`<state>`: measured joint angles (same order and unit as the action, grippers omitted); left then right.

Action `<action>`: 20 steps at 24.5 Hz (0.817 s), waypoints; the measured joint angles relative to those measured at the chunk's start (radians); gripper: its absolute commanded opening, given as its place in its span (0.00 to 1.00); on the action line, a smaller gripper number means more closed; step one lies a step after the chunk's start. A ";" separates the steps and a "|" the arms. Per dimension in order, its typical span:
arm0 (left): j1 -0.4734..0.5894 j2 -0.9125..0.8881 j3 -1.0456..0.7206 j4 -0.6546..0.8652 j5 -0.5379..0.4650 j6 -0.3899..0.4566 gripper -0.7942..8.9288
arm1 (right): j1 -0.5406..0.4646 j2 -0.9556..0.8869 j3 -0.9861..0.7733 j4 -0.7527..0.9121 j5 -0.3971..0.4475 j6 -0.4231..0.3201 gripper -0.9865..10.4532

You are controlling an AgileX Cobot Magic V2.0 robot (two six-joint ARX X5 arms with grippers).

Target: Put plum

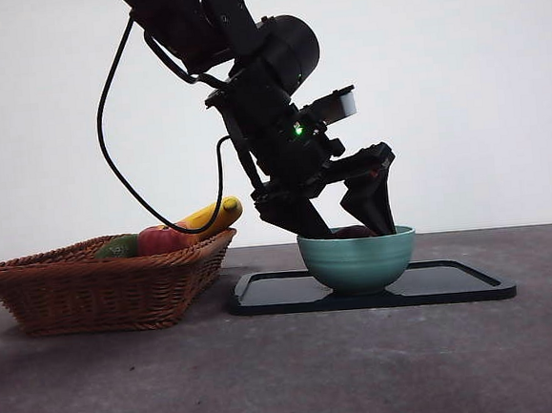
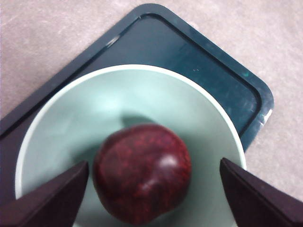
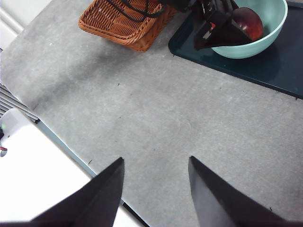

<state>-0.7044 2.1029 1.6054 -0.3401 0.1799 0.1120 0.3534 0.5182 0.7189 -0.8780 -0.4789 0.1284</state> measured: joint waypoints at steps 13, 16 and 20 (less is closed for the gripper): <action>-0.006 0.006 0.000 -0.005 -0.002 0.014 0.36 | 0.000 0.000 0.000 0.000 0.000 0.000 0.28; -0.006 0.006 0.004 -0.009 -0.002 0.014 0.36 | 0.000 0.000 0.000 0.000 0.000 0.000 0.28; -0.006 0.003 0.015 -0.020 -0.002 0.014 0.36 | 0.000 0.000 0.000 0.000 0.000 0.000 0.28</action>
<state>-0.7105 2.1063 1.6207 -0.3603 0.1776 0.1257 0.3534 0.5182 0.7189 -0.8780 -0.4786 0.1284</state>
